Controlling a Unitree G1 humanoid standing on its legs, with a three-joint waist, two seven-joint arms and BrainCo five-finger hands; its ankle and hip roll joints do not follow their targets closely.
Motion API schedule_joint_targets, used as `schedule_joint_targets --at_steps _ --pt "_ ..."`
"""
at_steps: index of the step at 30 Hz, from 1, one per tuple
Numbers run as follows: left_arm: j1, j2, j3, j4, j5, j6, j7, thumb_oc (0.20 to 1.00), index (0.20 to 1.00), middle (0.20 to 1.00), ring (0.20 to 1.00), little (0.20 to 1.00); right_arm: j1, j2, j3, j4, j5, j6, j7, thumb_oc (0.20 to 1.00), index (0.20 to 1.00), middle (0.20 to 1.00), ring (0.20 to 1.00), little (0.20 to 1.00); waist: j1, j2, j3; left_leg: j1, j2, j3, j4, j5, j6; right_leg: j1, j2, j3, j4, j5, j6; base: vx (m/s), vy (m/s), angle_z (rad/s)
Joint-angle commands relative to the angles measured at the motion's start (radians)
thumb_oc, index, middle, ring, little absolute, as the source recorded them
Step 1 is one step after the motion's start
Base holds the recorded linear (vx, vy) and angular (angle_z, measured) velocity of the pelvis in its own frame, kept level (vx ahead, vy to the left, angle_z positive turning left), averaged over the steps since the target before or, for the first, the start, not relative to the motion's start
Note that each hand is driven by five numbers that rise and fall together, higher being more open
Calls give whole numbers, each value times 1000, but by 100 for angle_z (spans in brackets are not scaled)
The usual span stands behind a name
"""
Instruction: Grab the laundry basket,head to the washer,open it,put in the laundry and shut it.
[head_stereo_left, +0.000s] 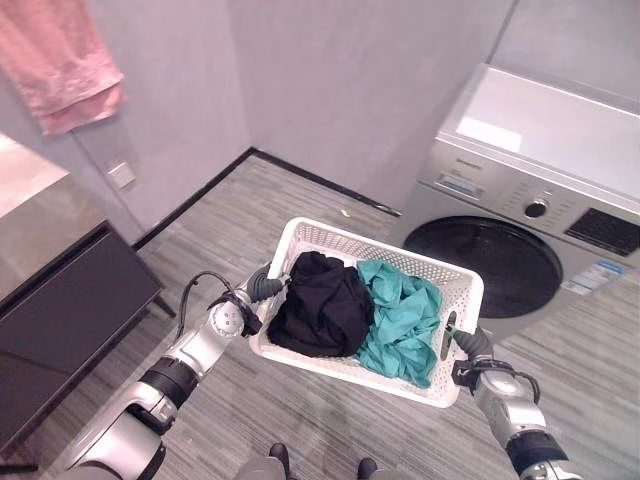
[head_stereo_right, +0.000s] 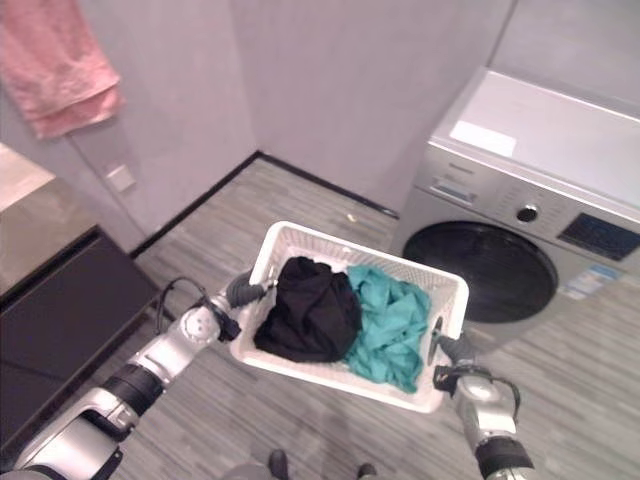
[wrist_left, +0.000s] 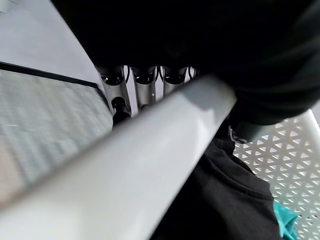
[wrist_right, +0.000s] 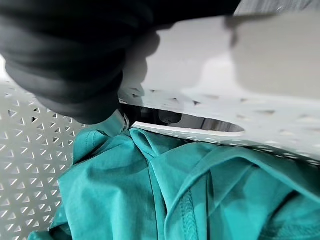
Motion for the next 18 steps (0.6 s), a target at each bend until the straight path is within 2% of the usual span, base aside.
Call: schedule_joint_targets --at_steps 1,6,12,18 --pt "-99 38 96 101 -6 -51 36 200 200 200 200 200 65 -148 -153 -16 15 -99 30 200 200 200 200 200 -13 40 -108 11 80 24 65 -87 13 -104 39 11 41 -37 24 -20 78 -54" --pt "-112 26 85 96 -2 -56 30 200 200 200 200 200 97 -150 -172 -30 16 -99 34 200 200 200 200 200 -28 43 -102 18 77 61 43 -81 14 -121 36 31 26 -22 34 -25 28 -56" --pt "-191 -14 23 89 6 -65 27 200 200 200 200 200 153 -151 -228 -40 28 -110 14 200 200 200 200 200 -46 46 -96 17 74 45 30 -76 8 -109 27 -14 11 -23 41 -1 -9 1" --pt "-193 -6 16 72 21 -67 27 200 200 200 200 200 163 -142 -223 -33 24 -117 13 200 200 200 200 200 -31 46 -93 13 71 21 16 -67 3 -98 24 -53 3 -24 46 1 -20 12"
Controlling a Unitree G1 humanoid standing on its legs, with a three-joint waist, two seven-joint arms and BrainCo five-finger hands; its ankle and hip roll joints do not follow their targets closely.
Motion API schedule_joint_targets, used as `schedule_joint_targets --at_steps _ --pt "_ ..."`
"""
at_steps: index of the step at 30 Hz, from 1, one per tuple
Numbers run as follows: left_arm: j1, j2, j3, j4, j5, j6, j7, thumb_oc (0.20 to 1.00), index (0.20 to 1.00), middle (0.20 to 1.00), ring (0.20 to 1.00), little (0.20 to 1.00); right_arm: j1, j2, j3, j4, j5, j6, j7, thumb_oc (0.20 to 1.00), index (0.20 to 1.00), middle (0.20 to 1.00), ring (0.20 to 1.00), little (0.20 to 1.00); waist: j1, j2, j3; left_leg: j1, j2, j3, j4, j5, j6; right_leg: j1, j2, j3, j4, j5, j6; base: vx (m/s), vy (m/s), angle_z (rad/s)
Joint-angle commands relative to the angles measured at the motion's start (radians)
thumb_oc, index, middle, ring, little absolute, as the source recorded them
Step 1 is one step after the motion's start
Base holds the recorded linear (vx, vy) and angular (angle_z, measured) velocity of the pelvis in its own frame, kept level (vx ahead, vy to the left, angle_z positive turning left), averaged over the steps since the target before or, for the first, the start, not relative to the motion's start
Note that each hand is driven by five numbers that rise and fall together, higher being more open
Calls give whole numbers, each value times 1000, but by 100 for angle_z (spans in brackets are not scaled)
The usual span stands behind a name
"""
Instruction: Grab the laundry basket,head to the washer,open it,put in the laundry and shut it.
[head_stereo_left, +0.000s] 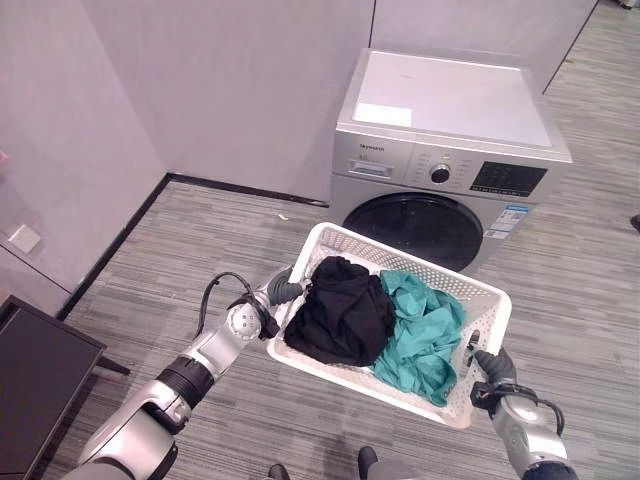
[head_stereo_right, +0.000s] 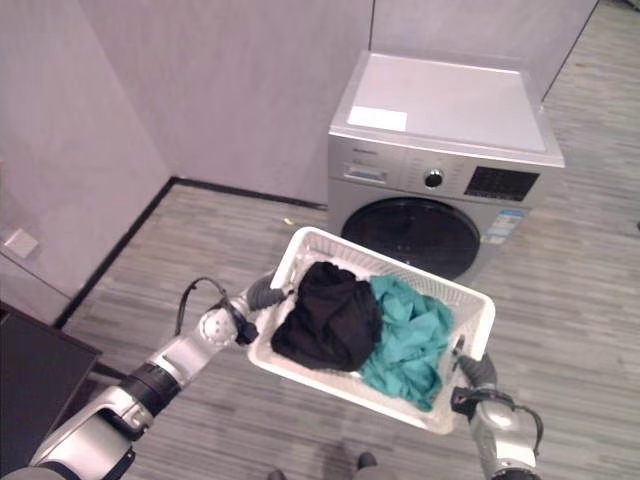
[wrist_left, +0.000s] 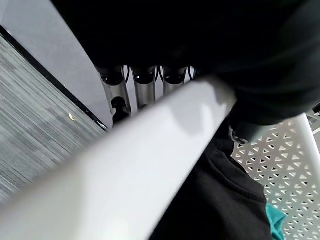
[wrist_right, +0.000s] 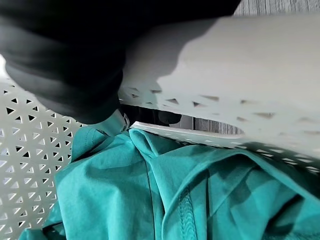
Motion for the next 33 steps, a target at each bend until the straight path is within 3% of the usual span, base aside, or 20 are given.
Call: schedule_joint_targets --at_steps 1,3,4,17,29,33 --pt "-177 53 82 74 7 -56 49 200 200 200 200 200 23 -139 -142 16 39 -91 9 200 200 200 200 200 61 -1 -59 -22 47 -28 97 -92 17 -56 -4 -67 5 -31 35 3 -17 12" --pt "-168 57 88 72 6 -56 49 200 200 200 200 200 18 -134 -132 16 37 -93 11 200 200 200 200 200 66 -1 -60 -23 47 -34 93 -88 16 -55 -3 -74 3 -32 35 5 -16 8" --pt "423 -84 427 44 -137 -18 100 200 200 200 200 200 -101 -3 288 190 -286 -3 41 200 200 200 200 200 199 35 28 -326 67 -266 94 59 -38 -37 -24 -197 47 -156 -68 5 -28 6" --pt "415 -80 439 55 -142 -20 112 200 200 200 200 200 -88 -32 255 104 -275 -12 24 200 200 200 200 200 187 27 29 -314 93 -259 68 82 -59 -29 7 -171 0 -141 -64 -5 -44 14" --pt "391 -52 498 8 -138 -34 121 200 200 200 200 200 16 -143 134 -283 -328 -25 43 200 200 200 200 200 142 17 27 -277 151 -223 64 87 -75 -46 50 -93 0 -144 -70 -15 -59 -16" --pt "343 -7 530 -76 -115 -38 132 200 200 200 200 200 39 -199 73 -416 -293 -35 68 200 200 200 200 200 129 4 33 -294 179 -231 74 100 -91 -60 80 -83 0 -144 -80 -35 -70 -22"
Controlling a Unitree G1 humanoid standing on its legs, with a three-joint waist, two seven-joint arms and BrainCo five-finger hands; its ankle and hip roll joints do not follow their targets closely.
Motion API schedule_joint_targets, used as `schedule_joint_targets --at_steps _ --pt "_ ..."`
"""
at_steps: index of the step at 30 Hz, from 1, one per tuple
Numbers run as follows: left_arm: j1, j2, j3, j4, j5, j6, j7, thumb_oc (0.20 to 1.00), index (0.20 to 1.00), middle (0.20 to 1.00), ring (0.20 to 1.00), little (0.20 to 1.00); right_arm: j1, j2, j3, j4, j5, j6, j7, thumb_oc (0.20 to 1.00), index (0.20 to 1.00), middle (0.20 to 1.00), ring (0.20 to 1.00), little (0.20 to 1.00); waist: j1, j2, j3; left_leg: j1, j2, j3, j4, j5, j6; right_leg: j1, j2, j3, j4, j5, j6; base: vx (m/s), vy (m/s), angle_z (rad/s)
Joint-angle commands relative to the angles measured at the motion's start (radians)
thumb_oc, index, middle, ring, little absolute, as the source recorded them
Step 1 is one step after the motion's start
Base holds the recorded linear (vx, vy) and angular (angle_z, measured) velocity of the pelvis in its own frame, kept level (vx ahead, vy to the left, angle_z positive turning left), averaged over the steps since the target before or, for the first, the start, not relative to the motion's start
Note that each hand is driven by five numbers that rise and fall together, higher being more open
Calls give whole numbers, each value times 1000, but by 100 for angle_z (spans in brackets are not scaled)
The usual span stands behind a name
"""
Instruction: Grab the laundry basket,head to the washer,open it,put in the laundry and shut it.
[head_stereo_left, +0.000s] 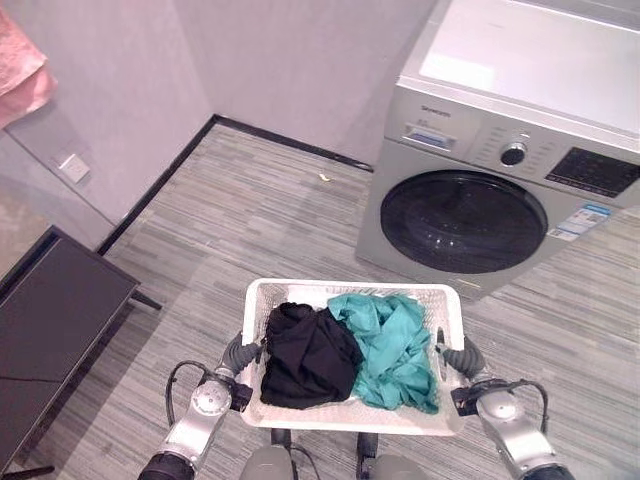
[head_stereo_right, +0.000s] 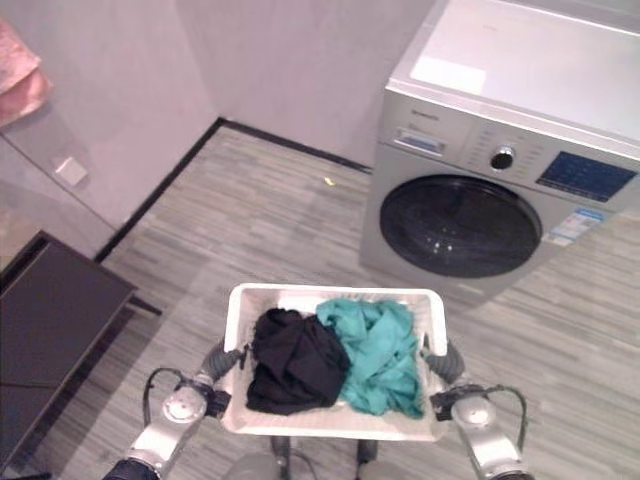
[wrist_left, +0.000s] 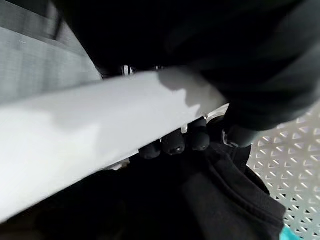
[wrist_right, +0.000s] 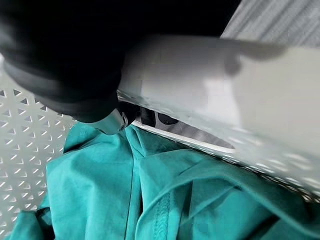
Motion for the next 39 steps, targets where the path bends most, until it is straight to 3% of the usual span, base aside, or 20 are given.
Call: schedule_joint_targets --at_steps 1,5,6,7,8,9,11,12,14,19,20,24,27,29,33,35,36,38,39 --pt "-137 105 167 24 -11 -37 68 200 200 200 200 200 3 -127 -104 -154 62 -96 77 200 200 200 200 200 -21 -5 -29 -127 106 -121 -14 84 -77 54 21 -19 0 -161 -25 -63 -57 -2" --pt "-203 171 201 -108 9 -50 58 200 200 200 200 200 -16 -200 -160 -222 147 -112 94 200 200 200 200 200 -20 -22 -14 -174 129 -130 24 76 -88 35 35 -17 0 -156 -20 -83 -37 -2" --pt "-256 198 199 -153 9 -61 54 200 200 200 200 200 -29 -236 -176 -230 171 -115 89 200 200 200 200 200 -10 -36 16 -235 119 -150 156 40 -92 33 24 -13 0 -148 -25 -144 -20 -1" --pt "-259 198 198 -152 9 -61 54 200 200 200 200 200 -31 -235 -178 -229 171 -115 89 200 200 200 200 200 -11 -36 16 -245 118 -154 166 39 -91 29 24 -15 0 -145 -24 -185 68 5" --pt "-325 200 192 -191 12 -69 55 200 200 200 200 200 -31 -253 -197 -257 190 -113 90 200 200 200 200 200 -16 -48 32 -258 62 -146 293 -97 -64 18 -5 -18 0 -131 -15 -68 171 3" --pt "-346 200 185 -202 14 -72 50 200 200 200 200 200 -26 -258 -214 -263 199 -116 97 200 200 200 200 200 -26 -46 26 -241 47 -130 297 -139 -50 14 -16 -22 0 -123 -3 -25 262 1" --pt "-374 206 176 -207 18 -71 47 200 200 200 200 200 -33 -271 -233 -261 194 -104 102 200 200 200 200 200 -41 -42 18 -214 42 -100 275 -147 -39 10 -30 -22 0 -103 6 44 259 -2" --pt "-410 215 162 -214 19 -74 48 200 200 200 200 200 -60 -277 -251 -251 186 -101 84 200 200 200 200 200 -46 -30 12 -203 11 -88 324 -184 -24 10 -62 -8 0 -83 22 5 236 -7" --pt "-473 224 140 -200 28 -70 47 200 200 200 200 200 -47 -268 -304 -270 179 -94 82 200 200 200 200 200 -65 -24 -2 -183 5 -57 301 -207 -5 13 -90 -6 0 -71 32 74 376 -45" --pt "-572 272 82 -178 41 -49 36 200 200 200 200 200 -55 -261 -364 -265 159 -89 71 200 200 200 200 200 -77 -18 -33 -113 -39 -6 210 -200 52 -42 -162 8 90 -61 68 39 329 -50" --pt "-602 293 63 -169 45 -31 25 200 200 200 200 200 -79 -262 -364 -261 153 -85 71 200 200 200 200 200 -79 -10 -35 -81 -67 -6 180 -206 81 -82 -176 33 171 -73 76 -16 204 -36" --pt "-677 306 22 -132 37 -16 22 200 200 200 200 200 -121 -284 -354 -248 156 -77 71 200 200 200 200 200 -83 -13 -25 -41 -101 -7 154 -199 109 -139 -162 70 308 -101 77 2 257 -48" --pt "-755 332 -5 -97 15 3 34 200 200 200 200 200 -185 -330 -342 -213 167 -74 57 200 200 200 200 200 -67 -11 -8 16 -118 10 145 -213 140 -194 -180 -27 496 -92 82 6 121 -40" --pt "-781 335 -16 -81 4 5 31 200 200 200 200 200 -204 -352 -342 -186 164 -66 52 200 200 200 200 200 -68 -13 -9 36 -127 12 123 -208 143 -207 -168 -25 507 -85 83 43 74 -43" --pt "-905 343 -73 -3 -35 5 40 200 200 200 200 200 -309 -432 -298 -108 186 -60 39 200 200 200 200 200 -70 2 -14 84 -138 3 75 -216 143 -263 -134 -1 434 -74 86 122 19 -29" --pt "-948 352 -92 31 -53 5 47 200 200 200 200 200 -349 -462 -277 -85 198 -58 35 200 200 200 200 200 -75 5 -14 97 -142 -7 66 -220 138 -290 -134 32 356 -39 100 146 -44 -2" --pt "-1005 365 -122 72 -61 11 53 200 200 200 200 200 -379 -490 -264 -71 204 -53 32 200 200 200 200 200 -81 8 -11 113 -150 -18 68 -231 132 -308 -146 55 250 -1 115 127 -31 5" --pt "-1053 369 -145 107 -68 7 60 200 200 200 200 200 -399 -493 -255 -66 210 -55 30 200 200 200 200 200 -85 11 -4 122 -147 -22 72 -237 126 -300 -156 44 188 28 124 209 -83 16" --pt "-1110 364 -179 150 -76 9 65 200 200 200 200 200 -424 -496 -241 -68 210 -55 25 200 200 200 200 200 -86 11 -5 136 -147 -26 77 -247 114 -286 -177 2 131 54 135 223 -107 32"
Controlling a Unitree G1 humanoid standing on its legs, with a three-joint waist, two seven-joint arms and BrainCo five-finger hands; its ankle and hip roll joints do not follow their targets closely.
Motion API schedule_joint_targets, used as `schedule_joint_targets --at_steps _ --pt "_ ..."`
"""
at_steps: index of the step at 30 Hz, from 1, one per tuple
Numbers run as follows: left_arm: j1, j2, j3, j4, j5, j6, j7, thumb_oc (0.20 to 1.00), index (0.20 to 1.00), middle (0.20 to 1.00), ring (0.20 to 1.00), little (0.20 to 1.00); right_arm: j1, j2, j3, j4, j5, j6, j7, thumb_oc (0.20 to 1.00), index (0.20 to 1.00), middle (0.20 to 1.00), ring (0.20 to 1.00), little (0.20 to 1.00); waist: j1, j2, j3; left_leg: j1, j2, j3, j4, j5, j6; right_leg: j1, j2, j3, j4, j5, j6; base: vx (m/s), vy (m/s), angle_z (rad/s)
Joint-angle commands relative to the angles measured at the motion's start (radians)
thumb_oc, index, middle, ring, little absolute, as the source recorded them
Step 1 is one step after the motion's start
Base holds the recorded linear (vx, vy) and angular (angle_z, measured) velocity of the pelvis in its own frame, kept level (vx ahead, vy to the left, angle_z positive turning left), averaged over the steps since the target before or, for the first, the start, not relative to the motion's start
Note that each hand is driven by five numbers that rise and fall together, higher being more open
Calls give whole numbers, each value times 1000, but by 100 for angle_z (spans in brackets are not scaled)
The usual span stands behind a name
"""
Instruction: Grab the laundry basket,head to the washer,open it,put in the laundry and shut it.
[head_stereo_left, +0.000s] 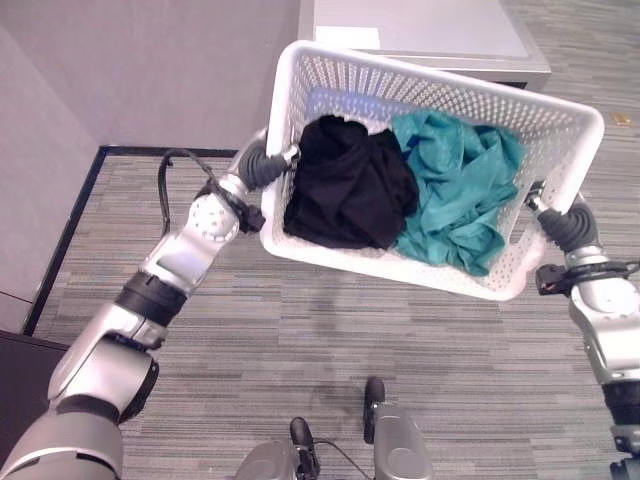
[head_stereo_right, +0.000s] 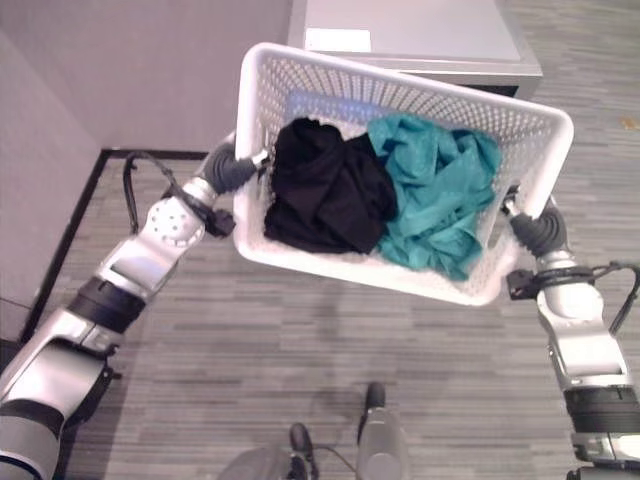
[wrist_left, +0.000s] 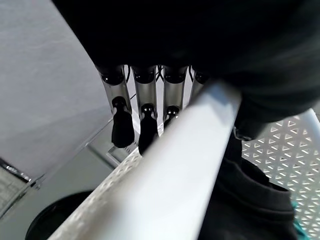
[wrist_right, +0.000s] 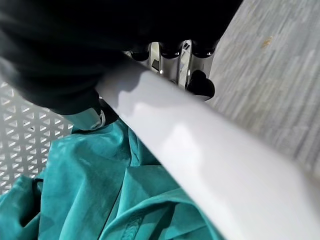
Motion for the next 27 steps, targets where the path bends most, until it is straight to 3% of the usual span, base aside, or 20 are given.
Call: schedule_joint_targets --at_steps 1,4,6,9,10,11,12,13,14,15,16,17,18,19,20,21,22,23,27 --pt "-143 91 72 102 -37 -23 93 200 200 200 200 200 -30 -136 -25 66 50 -69 1 200 200 200 200 200 14 25 -107 32 0 -187 13 -109 -6 42 -24 -43 -53 -8 81 220 -126 39" --pt "-206 70 22 165 -60 -30 92 200 200 200 200 200 -25 -143 -28 72 50 -67 -7 200 200 200 200 200 1 17 -120 48 6 -214 30 -126 -34 74 -32 -65 -62 24 89 249 -172 46" --pt "-248 36 -10 203 -63 -30 96 200 200 200 200 200 20 -156 -63 63 56 -65 -10 200 200 200 200 200 -19 10 -152 76 26 -235 46 -152 -56 110 -30 -80 -35 13 80 428 -280 83" --pt "-225 31 -9 213 -77 -29 102 200 200 200 200 200 47 -157 -57 32 60 -67 -1 200 200 200 200 200 -32 18 -173 106 81 -244 102 -164 -83 133 4 -107 17 -60 43 404 -321 45" --pt "-215 37 0 213 -84 -27 105 200 200 200 200 200 48 -150 -49 22 67 -69 4 200 200 200 200 200 -31 23 -182 101 108 -235 150 -122 -100 154 24 -125 23 -86 24 230 -209 18" --pt "-212 39 1 211 -84 -27 105 200 200 200 200 200 47 -150 -46 22 67 -68 3 200 200 200 200 200 -34 27 -182 99 114 -237 156 -125 -105 157 30 -128 22 -87 20 311 -354 15" --pt "-220 71 -12 228 -74 -19 115 200 200 200 200 200 30 -156 -25 25 69 -66 -2 200 200 200 200 200 -20 28 -183 40 169 -229 336 -30 -116 210 75 -135 9 -126 -21 159 -241 0" --pt "-221 73 -13 228 -74 -20 115 200 200 200 200 200 27 -155 -23 27 70 -67 -2 200 200 200 200 200 -22 25 -184 32 168 -232 343 -29 -116 208 73 -137 5 -121 -23 314 -535 -25" --pt "-241 112 -26 254 -45 -8 131 200 200 200 200 200 26 -160 -7 12 73 -71 -3 200 200 200 200 200 -14 7 -167 -70 222 -264 588 122 -115 263 136 -108 -13 -152 -84 180 -433 -38" --pt "-242 119 -26 265 -61 -3 127 200 200 200 200 200 26 -154 -4 -3 87 -73 -8 200 200 200 200 200 -17 0 -159 -117 242 -277 687 155 -105 281 161 -99 -24 -166 -110 190 -430 -24" --pt "-243 119 -27 265 -62 -3 127 200 200 200 200 200 26 -154 -5 -3 87 -73 -9 200 200 200 200 200 -19 3 -159 -124 245 -282 695 152 -107 279 164 -101 -24 -166 -112 200 -321 -17" --pt "-228 109 -10 286 -133 2 110 200 200 200 200 200 5 -134 20 -9 113 -82 -22 200 200 200 200 200 -6 -5 -148 -192 261 -301 834 180 -105 326 192 -88 -42 -196 -136 202 -299 -22" --pt "-232 105 -14 292 -155 -2 110 200 200 200 200 200 -7 -128 35 -14 128 -86 -26 200 200 200 200 200 -1 -13 -140 -233 284 -287 851 191 -106 341 193 -98 -47 -200 -144 215 -300 -27" --pt "-235 107 -18 296 -159 -3 110 200 200 200 200 200 -12 -126 39 -11 130 -86 -28 200 200 200 200 200 -4 -13 -141 -237 286 -292 857 188 -109 342 196 -98 -48 -204 -145 171 -138 -21" --pt "-256 99 -37 315 -175 0 107 200 200 200 200 200 -22 -139 48 -26 140 -76 -22 200 200 200 200 200 6 -22 -139 -301 271 -257 788 131 -118 367 190 -107 -56 -214 -139 132 -35 -14" --pt "-265 95 -39 321 -172 -3 105 200 200 200 200 200 -20 -150 41 -40 140 -78 -17 200 200 200 200 200 9 -33 -135 -330 254 -223 722 133 -112 369 177 -118 -60 -200 -136 200 -30 -15" --pt "-266 95 -40 322 -172 -3 105 200 200 200 200 200 -18 -150 40 -41 140 -77 -17 200 200 200 200 200 11 -32 -140 -318 249 -232 716 117 -124 377 178 -106 -61 -213 -130 80 25 -2" --pt "-274 93 -43 322 -167 -3 103 200 200 200 200 200 -18 -178 27 -51 132 -77 -15 200 200 200 200 200 17 -41 -139 -326 231 -193 612 127 -117 379 168 -119 -67 -203 -126 140 50 6" --pt "-280 74 -61 321 -146 -17 96 200 200 200 200 200 -35 -242 15 0 128 -86 -26 200 200 200 200 200 41 -45 -142 -388 114 -118 341 126 -117 419 163 -130 -94 -209 -105 178 78 9"
